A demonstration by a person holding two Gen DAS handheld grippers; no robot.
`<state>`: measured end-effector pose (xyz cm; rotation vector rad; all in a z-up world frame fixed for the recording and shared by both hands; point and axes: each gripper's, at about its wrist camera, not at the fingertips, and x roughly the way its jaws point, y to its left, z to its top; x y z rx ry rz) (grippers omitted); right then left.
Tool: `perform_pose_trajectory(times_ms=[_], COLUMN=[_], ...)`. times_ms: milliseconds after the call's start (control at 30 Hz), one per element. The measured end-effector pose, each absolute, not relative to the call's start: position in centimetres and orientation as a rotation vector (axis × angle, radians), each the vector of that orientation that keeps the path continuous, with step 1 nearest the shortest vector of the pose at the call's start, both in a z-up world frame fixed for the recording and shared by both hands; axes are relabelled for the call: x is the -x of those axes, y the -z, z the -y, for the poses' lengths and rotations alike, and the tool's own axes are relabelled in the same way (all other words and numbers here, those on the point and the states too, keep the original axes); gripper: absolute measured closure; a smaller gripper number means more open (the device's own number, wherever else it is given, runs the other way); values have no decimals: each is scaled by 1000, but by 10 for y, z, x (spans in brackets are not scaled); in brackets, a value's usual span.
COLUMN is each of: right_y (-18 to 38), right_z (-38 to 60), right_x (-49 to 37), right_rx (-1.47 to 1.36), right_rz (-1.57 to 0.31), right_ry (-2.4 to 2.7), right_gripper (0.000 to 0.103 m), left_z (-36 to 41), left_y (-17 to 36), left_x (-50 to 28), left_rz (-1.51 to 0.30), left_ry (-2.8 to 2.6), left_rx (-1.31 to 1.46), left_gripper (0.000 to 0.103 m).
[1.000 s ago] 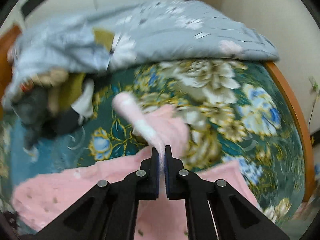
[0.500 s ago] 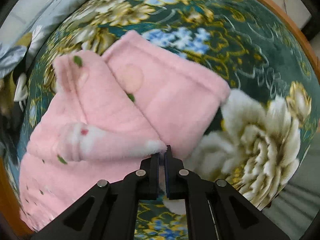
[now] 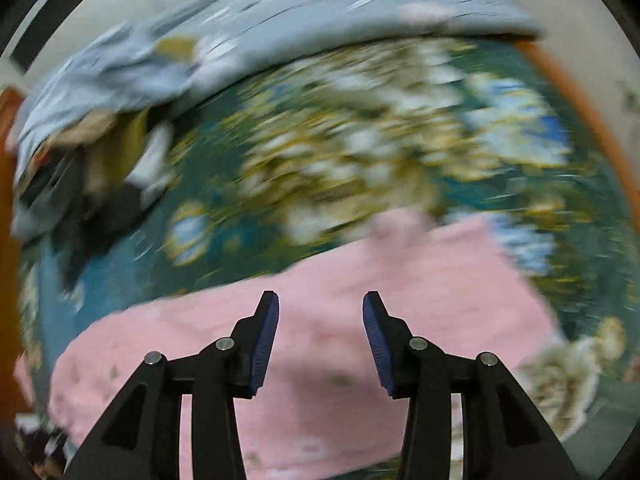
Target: Fold clothes
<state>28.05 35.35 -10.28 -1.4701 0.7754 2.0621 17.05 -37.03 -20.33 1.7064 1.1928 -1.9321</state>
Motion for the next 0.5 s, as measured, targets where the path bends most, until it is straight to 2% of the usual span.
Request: perform_pose_trajectory(times_ms=[167, 333, 367, 400, 433, 500], right_y=[117, 124, 124, 125, 125, 122], right_z=[-321, -311, -310, -311, -312, -314], right_x=[-237, -232, -232, -233, -234, -236], right_rx=[1576, 1618, 1623, 1625, 1623, 1612], right_rz=[-763, -751, -747, -750, -755, -754], right_ry=[-2149, -2155, -2152, -2147, -2143, -2142], right_gripper=[58, 58, 58, 58, 58, 58], left_z=[358, 343, 339, 334, 331, 329], left_y=[218, 218, 217, 216, 214, 207], left_x=[-159, -148, -145, -142, -141, -142], left_rz=[-1185, -1137, -1108, -1070, -1042, -1003], left_ry=[1908, 1964, 1984, 2004, 2014, 2049], left_rx=[-1748, -1741, -1749, -1757, -1755, -1708], left_gripper=[61, 65, 74, 90, 96, 98])
